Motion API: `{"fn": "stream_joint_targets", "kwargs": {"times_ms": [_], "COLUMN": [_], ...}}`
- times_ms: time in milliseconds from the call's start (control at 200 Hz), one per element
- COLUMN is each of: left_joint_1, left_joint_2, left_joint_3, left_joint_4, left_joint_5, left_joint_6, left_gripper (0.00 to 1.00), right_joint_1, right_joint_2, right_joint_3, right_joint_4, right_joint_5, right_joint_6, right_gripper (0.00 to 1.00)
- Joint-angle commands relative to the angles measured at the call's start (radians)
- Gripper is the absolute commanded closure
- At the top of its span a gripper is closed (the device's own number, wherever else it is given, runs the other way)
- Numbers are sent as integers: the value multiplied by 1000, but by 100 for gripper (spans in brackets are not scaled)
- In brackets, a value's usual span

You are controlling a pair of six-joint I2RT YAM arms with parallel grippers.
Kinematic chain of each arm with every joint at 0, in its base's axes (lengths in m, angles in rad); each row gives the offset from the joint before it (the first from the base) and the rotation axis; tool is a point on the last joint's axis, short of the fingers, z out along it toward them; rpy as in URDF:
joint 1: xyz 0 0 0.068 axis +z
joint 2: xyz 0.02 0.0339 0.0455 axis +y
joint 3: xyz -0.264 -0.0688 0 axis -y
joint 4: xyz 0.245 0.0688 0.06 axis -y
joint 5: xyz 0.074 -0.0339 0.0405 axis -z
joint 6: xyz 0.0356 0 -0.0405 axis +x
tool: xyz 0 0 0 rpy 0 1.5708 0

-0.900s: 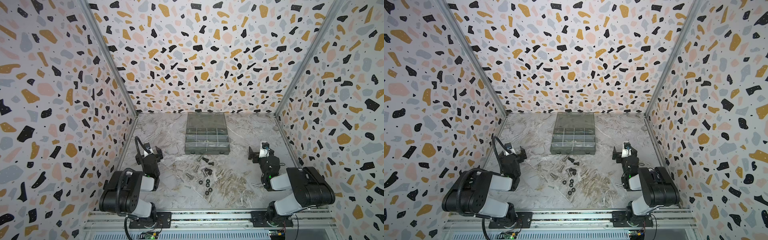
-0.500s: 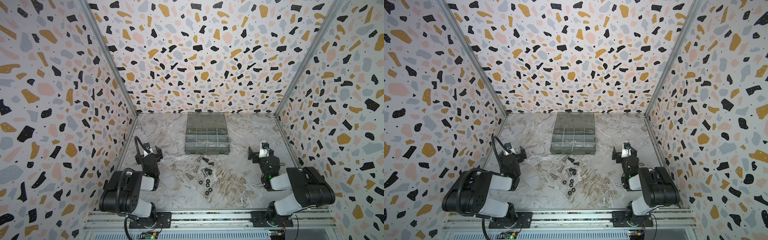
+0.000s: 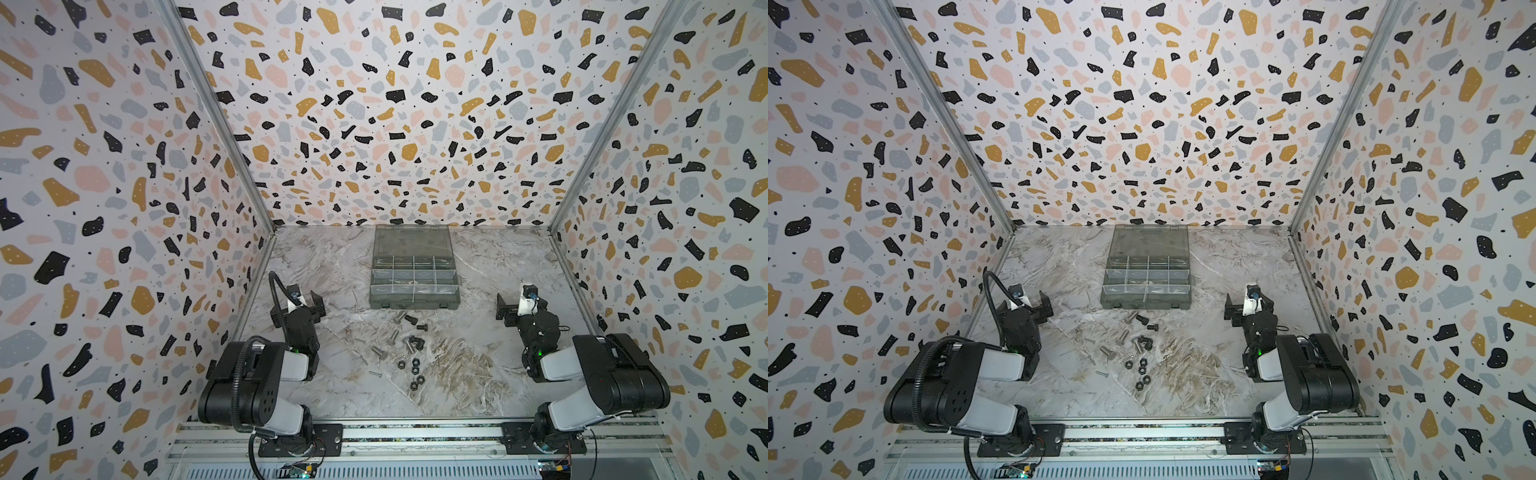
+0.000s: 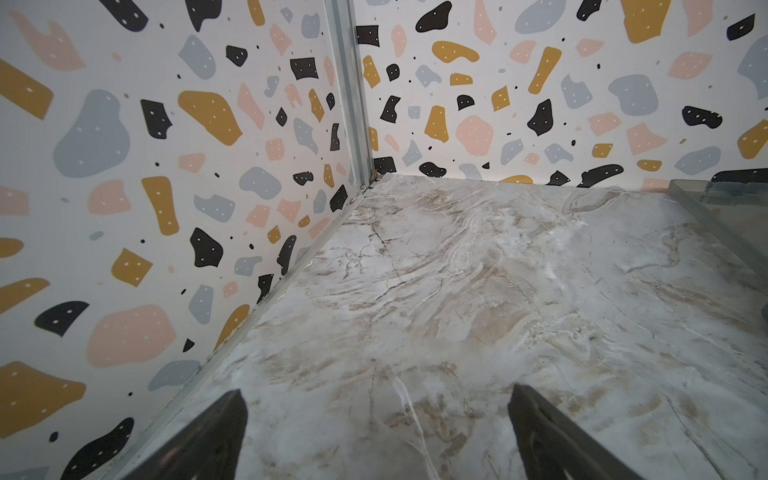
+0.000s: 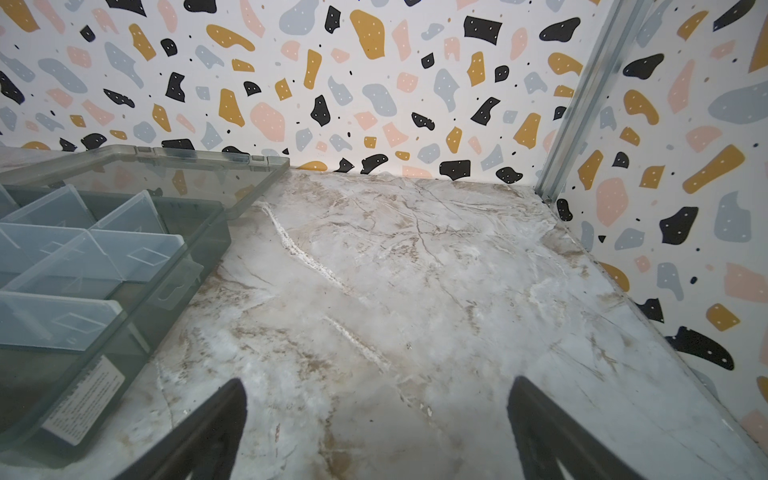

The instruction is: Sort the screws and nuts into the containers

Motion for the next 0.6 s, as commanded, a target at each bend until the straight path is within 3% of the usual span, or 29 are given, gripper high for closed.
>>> {"fn": "stream_joint_targets", "kwargs": {"times_ms": [0, 315, 426, 511, 596], "left_joint_1": [5, 5, 5, 5, 5], "left_joint_2": [-8, -15, -21, -35, -75], "left_joint_3": [14, 10, 9, 26, 92], "left_joint_4": [37, 39, 40, 11, -136], "left_joint_5": [7, 8, 9, 10, 21], "left_joint_6": [-8, -8, -8, -7, -2], "left_gripper": [0, 0, 0, 0, 0], "right_joint_1": [4, 9, 38, 66, 85], "right_joint_2": [-20, -23, -48, -105, -163], "right_joint_3": [15, 9, 6, 27, 93], "right_joint_4": [-7, 0, -1, -85, -259], "right_joint_5": [13, 20, 115, 185, 194], "right_joint_6": [-4, -7, -8, -23, -28], "right_gripper": [1, 1, 1, 1, 1]}}
